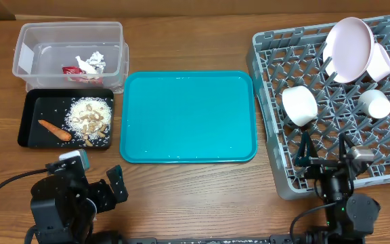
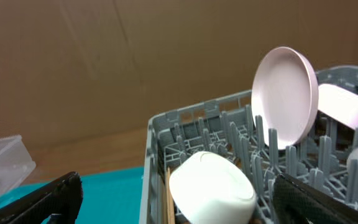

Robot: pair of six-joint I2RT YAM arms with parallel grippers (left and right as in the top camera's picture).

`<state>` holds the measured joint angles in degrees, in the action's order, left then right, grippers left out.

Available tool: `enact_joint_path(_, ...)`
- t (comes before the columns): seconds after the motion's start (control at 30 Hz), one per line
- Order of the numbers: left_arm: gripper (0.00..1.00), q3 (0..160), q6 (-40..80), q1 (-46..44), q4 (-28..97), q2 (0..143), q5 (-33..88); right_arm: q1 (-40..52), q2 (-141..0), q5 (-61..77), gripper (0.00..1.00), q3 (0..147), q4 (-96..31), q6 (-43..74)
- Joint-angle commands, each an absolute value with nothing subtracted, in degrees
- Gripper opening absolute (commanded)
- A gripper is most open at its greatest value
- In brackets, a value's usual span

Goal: Sort waste into correct bins and load items into the dishwasher

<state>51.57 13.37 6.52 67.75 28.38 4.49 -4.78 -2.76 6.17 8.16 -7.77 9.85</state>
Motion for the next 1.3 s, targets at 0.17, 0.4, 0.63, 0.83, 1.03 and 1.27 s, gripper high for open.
enact_joint_path(0.17, 1.00, 51.20, 13.96, 6.87, 67.70, 28.08, 4.27, -4.49, -0.12, 7.66, 1.00, 0.40, 1.30, -1.06)
enact_joint_path(0.4, 1.00, 51.20, 13.96, 6.87, 67.70, 28.08, 4.27, -3.44, -0.12, 7.84, 1.00, 0.45, -4.16, -1.28)
enact_joint_path(0.63, 1.00, 51.20, 13.96, 6.87, 67.70, 28.08, 4.27, -2.52, -0.16, 7.60, 1.00, 0.45, -4.14, -1.32)
enact_joint_path(0.83, 1.00, 51.20, 13.96, 6.87, 67.70, 28.08, 4.27, -2.52, -0.16, 7.60, 1.00, 0.45, -4.12, -1.32)
enact_joint_path(1.03, 1.00, 51.20, 13.96, 6.87, 67.70, 28.08, 4.27, -2.52, -0.16, 7.60, 1.00, 0.45, -4.14, -1.32)
enact_joint_path(1.27, 1.00, 51.20, 13.96, 6.87, 67.70, 28.08, 4.27, -2.52, -0.16, 7.60, 1.00, 0.45, -4.14, -1.32)
